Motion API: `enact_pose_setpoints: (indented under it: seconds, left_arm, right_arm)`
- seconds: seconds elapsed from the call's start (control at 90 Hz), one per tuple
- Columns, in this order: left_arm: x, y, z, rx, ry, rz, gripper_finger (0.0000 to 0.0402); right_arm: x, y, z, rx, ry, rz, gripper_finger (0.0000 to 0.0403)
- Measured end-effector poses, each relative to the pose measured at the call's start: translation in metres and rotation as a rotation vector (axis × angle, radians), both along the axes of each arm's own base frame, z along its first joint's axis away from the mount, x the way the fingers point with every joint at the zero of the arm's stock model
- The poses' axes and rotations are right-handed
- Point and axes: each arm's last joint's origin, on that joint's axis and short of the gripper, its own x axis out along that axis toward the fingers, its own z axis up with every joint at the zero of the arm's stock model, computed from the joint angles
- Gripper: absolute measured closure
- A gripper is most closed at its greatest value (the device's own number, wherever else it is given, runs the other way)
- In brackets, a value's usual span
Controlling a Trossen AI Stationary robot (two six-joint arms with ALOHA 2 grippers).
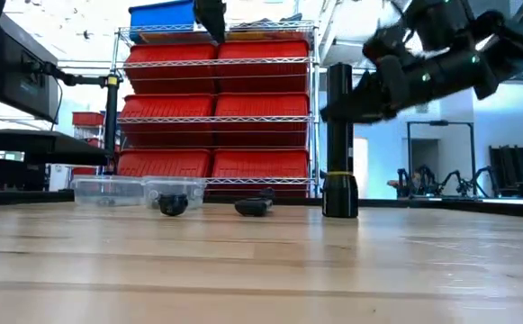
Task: Insert battery
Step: Insert the silver battery into the flashlight battery compartment
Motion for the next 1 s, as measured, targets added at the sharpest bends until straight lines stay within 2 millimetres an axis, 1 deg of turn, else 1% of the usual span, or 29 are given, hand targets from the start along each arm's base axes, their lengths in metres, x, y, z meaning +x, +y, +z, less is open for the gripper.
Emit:
enact_pose_setpoints:
  seconds: [0.189,0.389,0.489,0.678,0.911,1.0]
  left_arm:
    - [0.000,0.000,0.000,-0.002,-0.002,0.003,0.0233]
    - [0.000,0.000,0.000,-0.001,-0.003,0.003,0.0233]
    - [0.000,0.000,0.000,-0.002,-0.006,0.005,0.0233]
    - [0.001,0.000,0.000,-0.022,-0.016,0.041,0.0233]
    - [0.000,0.001,0.000,0.009,-0.008,0.042,0.0233]
    - [0.000,0.003,0.000,0.063,0.008,0.061,0.0233]
  right_arm:
    - [-0.001,-0.001,0.032,-0.145,-0.087,0.001,0.0108]
    - [0.001,-0.001,0.055,-0.334,-0.088,0.018,0.0108]
    - [0.003,-0.001,0.067,-0.414,-0.071,0.025,0.0108]
    - [0.005,0.001,0.088,-0.547,0.032,0.008,0.0108]
    - [0.003,0.000,0.118,-0.665,-0.010,-0.026,0.0108]
    - [-0.001,-0.005,0.131,-0.656,-0.036,-0.104,0.0108]
